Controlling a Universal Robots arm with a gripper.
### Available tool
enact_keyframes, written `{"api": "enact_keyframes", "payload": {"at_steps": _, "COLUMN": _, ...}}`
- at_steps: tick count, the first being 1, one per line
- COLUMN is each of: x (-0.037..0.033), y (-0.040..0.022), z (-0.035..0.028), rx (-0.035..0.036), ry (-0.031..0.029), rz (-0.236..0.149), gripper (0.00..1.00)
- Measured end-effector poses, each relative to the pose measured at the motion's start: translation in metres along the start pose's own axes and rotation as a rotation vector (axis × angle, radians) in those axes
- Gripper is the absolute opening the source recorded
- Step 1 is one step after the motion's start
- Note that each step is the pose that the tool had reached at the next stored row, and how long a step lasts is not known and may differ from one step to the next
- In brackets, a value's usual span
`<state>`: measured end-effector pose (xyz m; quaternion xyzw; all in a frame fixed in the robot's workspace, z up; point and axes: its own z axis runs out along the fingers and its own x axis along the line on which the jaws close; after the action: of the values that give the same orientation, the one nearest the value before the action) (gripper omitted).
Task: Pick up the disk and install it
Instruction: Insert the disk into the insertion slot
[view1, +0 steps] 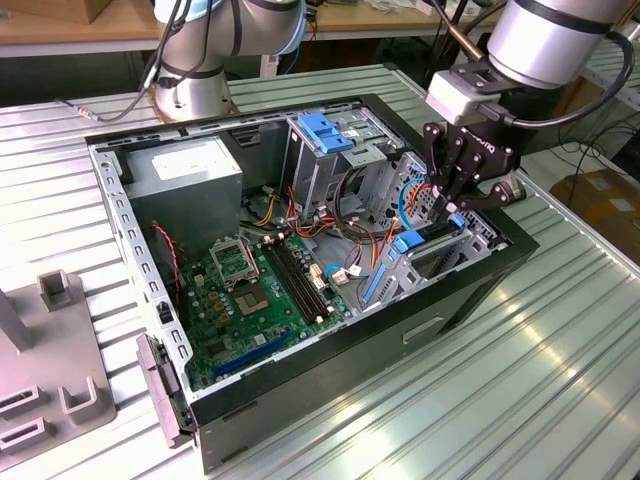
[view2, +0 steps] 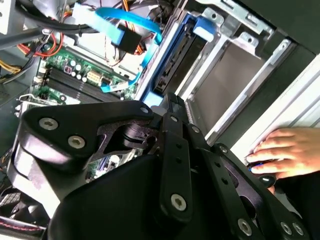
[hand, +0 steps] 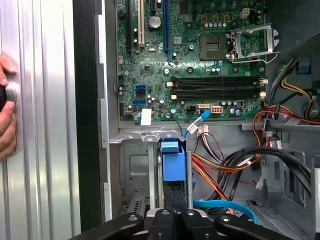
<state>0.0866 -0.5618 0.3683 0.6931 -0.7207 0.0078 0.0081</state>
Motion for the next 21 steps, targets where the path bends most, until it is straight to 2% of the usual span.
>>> {"api": "enact_keyframes", "payload": {"at_steps": 2, "x": -0.0001, "y": -0.0014, "z": 0.0037, "rx": 0.0, "ry": 0.0001, "rz": 0.0, "gripper": 0.11}}
{"api": "enact_keyframes", "payload": {"at_steps": 4, "x": -0.0004, "y": -0.005, "z": 0.0109, "rx": 0.0, "ry": 0.0001, "rz": 0.0, "gripper": 0.11}}
{"api": "enact_keyframes", "payload": {"at_steps": 7, "x": -0.0006, "y": -0.0062, "z": 0.0158, "rx": 0.0, "ry": 0.0002, "rz": 0.0, "gripper": 0.11}}
{"api": "enact_keyframes", "payload": {"at_steps": 11, "x": -0.0008, "y": -0.0069, "z": 0.0216, "rx": 0.0, "ry": 0.0002, "rz": 0.0, "gripper": 0.11}}
{"api": "enact_keyframes", "payload": {"at_steps": 21, "x": -0.001, "y": -0.007, "z": 0.031, "rx": 0.0, "ry": 0.0003, "rz": 0.0, "gripper": 0.11}}
